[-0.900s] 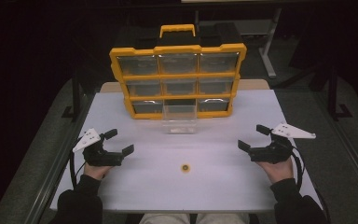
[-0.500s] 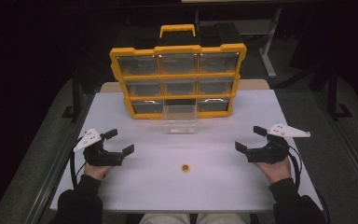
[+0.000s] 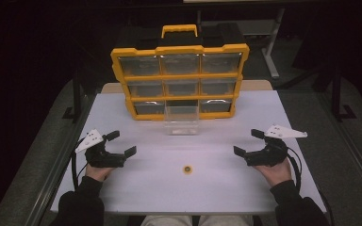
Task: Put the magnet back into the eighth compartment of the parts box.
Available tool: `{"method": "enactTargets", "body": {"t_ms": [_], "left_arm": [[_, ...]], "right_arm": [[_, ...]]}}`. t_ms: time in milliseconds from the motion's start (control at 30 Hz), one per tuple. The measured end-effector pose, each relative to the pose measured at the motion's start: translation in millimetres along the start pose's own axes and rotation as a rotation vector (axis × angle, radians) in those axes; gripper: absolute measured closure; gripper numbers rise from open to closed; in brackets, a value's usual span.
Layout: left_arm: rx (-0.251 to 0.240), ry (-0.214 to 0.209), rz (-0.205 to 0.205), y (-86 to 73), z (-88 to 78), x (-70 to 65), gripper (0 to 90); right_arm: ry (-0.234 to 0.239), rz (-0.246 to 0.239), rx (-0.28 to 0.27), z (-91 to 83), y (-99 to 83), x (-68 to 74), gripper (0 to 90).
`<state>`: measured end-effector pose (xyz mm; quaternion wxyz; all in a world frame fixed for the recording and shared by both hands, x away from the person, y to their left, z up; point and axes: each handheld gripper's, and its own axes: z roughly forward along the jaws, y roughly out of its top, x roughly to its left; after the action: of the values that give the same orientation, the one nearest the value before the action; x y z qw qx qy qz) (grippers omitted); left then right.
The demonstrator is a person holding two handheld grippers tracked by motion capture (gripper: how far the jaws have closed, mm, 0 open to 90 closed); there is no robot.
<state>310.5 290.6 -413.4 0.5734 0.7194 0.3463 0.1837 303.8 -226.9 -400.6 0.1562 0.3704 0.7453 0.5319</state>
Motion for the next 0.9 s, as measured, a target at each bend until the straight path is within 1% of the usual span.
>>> {"method": "enactTargets", "body": {"t_ms": [67, 167, 300, 467, 733, 900], "left_arm": [[-0.002, -0.003, -0.002, 0.1, -0.1, 0.0, 0.0], [-0.005, -0.005, 0.003, 0.3, -0.4, 0.0, 0.0], [-0.002, -0.005, 0.003, 0.3, -0.2, -0.2, 0.0], [-0.002, -0.002, -0.001, 0.1, 0.1, -0.1, 0.0], [0.001, 0.006, 0.002, 0.0, 0.3, 0.1, 0.0], [-0.005, 0.012, 0.005, 0.4, -0.4, 0.5, 0.0]], "right_arm": [[0.009, -0.003, 0.004, 1.7, 0.1, 1.6, 0.0], [0.009, -0.015, 0.015, 3.8, 0.2, 3.8, 0.0], [0.019, -0.013, 0.032, 6.6, 0.0, 5.5, 0.0], [0.047, 0.002, 0.034, 9.7, 0.2, 8.2, 0.0], [0.071, -0.006, 0.072, 16.9, 0.3, 13.7, 0.0], [0.083, -0.016, 0.096, 22.0, 0.1, 17.2, 0.0]]}}
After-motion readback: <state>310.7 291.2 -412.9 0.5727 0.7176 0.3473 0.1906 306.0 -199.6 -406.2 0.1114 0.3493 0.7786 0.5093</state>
